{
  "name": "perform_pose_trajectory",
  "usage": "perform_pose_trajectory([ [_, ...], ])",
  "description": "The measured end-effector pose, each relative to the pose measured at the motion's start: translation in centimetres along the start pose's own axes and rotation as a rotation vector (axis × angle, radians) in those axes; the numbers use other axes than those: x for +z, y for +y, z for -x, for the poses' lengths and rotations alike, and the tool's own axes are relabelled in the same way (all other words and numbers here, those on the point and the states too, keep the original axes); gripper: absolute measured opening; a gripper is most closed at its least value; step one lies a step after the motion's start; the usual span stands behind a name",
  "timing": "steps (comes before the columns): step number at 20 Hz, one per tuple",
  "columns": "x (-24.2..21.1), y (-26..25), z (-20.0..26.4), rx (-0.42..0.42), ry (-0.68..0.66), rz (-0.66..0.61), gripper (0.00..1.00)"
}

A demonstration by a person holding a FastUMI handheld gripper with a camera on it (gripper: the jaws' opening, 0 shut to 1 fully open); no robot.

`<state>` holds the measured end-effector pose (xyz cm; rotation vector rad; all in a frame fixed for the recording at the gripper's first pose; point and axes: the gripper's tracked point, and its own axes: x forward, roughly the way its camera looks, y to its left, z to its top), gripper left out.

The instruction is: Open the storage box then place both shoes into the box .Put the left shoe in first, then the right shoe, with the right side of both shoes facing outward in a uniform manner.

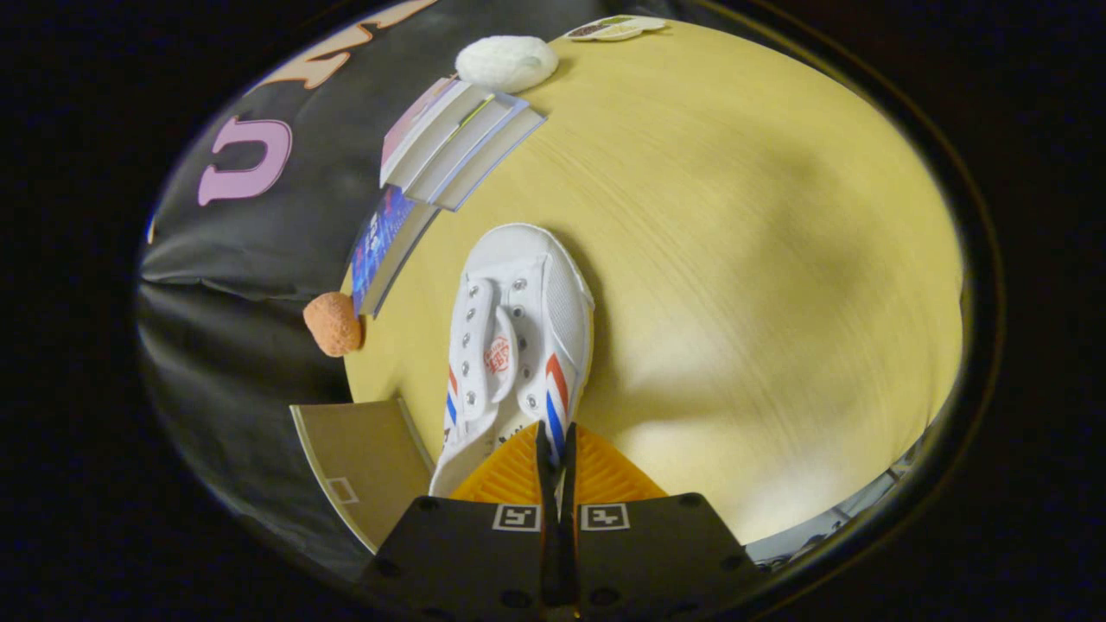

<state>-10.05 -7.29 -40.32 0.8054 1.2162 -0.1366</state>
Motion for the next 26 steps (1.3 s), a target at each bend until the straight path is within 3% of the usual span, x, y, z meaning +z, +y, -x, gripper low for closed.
perform_pose_trajectory([
  [5, -2.0, 5.5, 1.1, 0.094, 0.016, 0.024, 0.03],
  [13, -4.4, 18.6, 5.1, 0.277, -0.003, 0.153, 0.02],
  [19, -10.2, 27.1, 6.9, 0.389, 0.025, 0.29, 0.02],
  [26, -18.3, 27.9, 3.5, 0.298, 0.122, 0.393, 0.03],
])
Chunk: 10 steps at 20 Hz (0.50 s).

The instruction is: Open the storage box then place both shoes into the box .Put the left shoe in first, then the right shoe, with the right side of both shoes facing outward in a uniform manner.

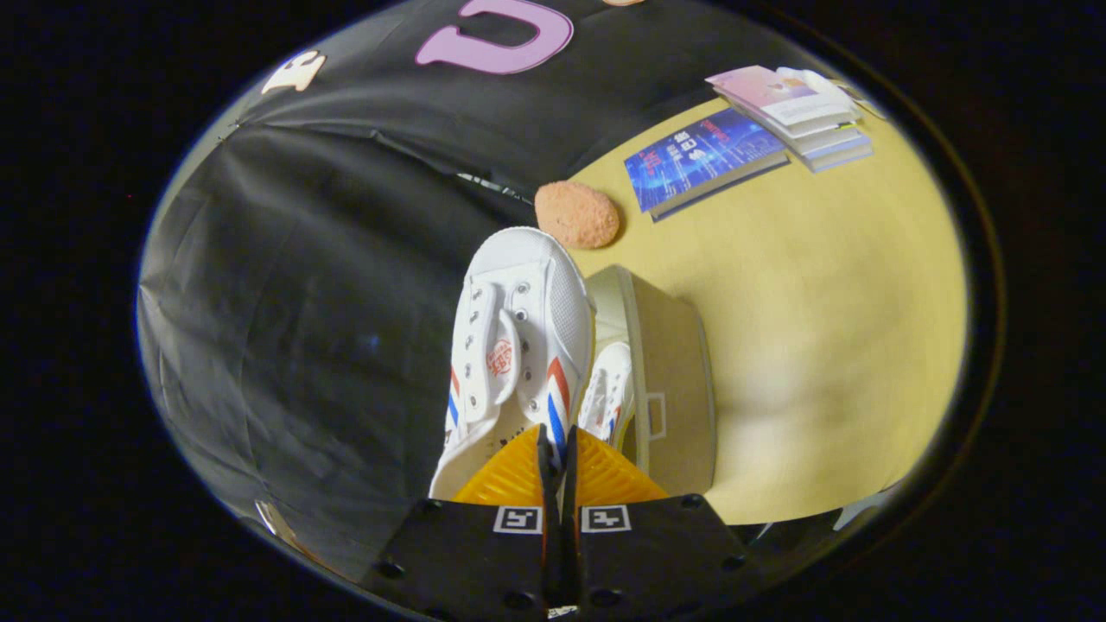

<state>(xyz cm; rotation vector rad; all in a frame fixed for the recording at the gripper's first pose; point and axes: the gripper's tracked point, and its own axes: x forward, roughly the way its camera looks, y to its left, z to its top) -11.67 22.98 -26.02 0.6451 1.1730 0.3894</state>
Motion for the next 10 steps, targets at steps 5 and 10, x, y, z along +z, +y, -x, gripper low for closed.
perform_pose_trajectory([
  [5, -3.0, -0.7, -1.5, -0.07, 0.043, 0.003, 0.02],
  [10, -3.2, -2.7, -2.1, -0.181, 0.02, 0.014, 0.02],
])
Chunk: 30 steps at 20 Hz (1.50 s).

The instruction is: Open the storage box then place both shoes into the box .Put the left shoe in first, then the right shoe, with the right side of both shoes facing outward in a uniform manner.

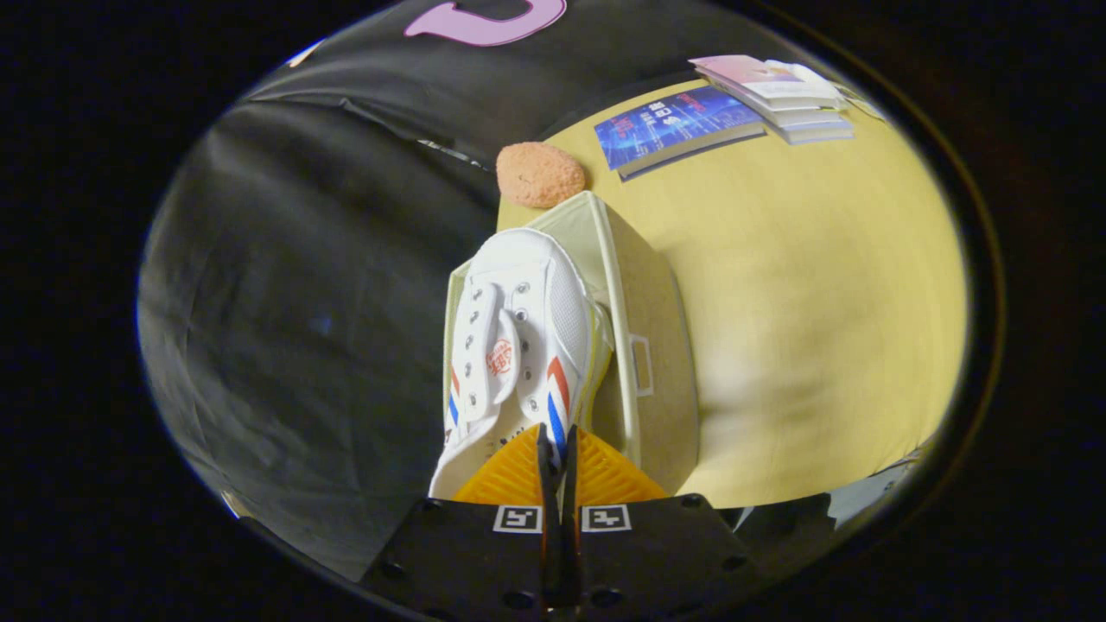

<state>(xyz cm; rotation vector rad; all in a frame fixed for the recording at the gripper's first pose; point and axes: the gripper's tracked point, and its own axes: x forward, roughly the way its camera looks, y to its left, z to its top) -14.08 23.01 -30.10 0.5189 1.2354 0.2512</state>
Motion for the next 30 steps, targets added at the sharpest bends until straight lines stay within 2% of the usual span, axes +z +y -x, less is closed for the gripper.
perform_pose_trajectory([
  [2, 0.0, -0.8, -0.1, -0.041, -0.012, 0.011, 0.03],
  [10, 0.1, -0.8, -0.7, -0.078, -0.024, -0.019, 0.04],
  [11, 0.3, -0.5, -0.9, -0.068, -0.023, -0.031, 0.08],
  [13, 1.4, 0.4, -0.4, -0.031, -0.046, -0.051, 0.23],
  [15, 2.5, 0.7, -0.1, -0.018, -0.076, -0.073, 0.16],
  [30, 4.3, -0.7, 0.7, -0.004, -0.103, -0.051, 0.16],
])
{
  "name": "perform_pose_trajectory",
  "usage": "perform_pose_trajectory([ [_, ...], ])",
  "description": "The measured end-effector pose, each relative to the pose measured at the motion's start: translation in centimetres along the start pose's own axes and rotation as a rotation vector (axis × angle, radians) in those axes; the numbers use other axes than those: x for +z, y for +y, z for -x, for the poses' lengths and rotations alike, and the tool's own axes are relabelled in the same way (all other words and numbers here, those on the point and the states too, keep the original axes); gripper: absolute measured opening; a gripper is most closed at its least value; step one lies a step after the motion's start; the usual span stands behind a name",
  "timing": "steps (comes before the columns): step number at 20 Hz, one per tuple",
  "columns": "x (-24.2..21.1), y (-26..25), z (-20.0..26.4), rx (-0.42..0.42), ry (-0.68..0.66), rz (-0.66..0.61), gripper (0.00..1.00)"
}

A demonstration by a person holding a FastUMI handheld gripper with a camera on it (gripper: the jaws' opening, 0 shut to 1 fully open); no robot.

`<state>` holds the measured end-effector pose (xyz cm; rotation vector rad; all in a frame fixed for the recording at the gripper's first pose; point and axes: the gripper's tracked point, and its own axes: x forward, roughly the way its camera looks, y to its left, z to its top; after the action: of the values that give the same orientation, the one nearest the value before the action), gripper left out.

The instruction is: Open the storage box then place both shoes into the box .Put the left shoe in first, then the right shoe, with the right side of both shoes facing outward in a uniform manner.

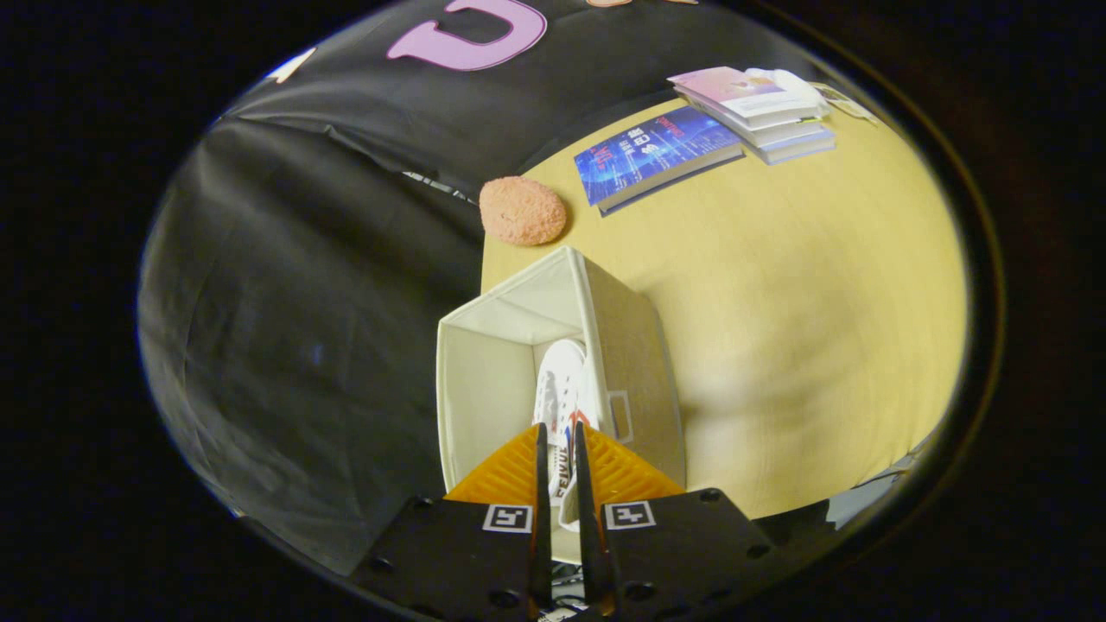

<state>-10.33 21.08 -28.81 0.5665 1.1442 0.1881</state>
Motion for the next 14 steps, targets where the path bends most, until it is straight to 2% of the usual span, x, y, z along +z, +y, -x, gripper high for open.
perform_pose_trajectory([
  [3, 1.9, -1.2, 0.9, -0.018, -0.062, 0.021, 0.16],
  [6, 4.7, -2.5, 2.9, -0.055, -0.173, 0.097, 0.16],
  [14, 14.8, -0.7, 13.1, -0.125, -0.638, 0.365, 0.16],
])
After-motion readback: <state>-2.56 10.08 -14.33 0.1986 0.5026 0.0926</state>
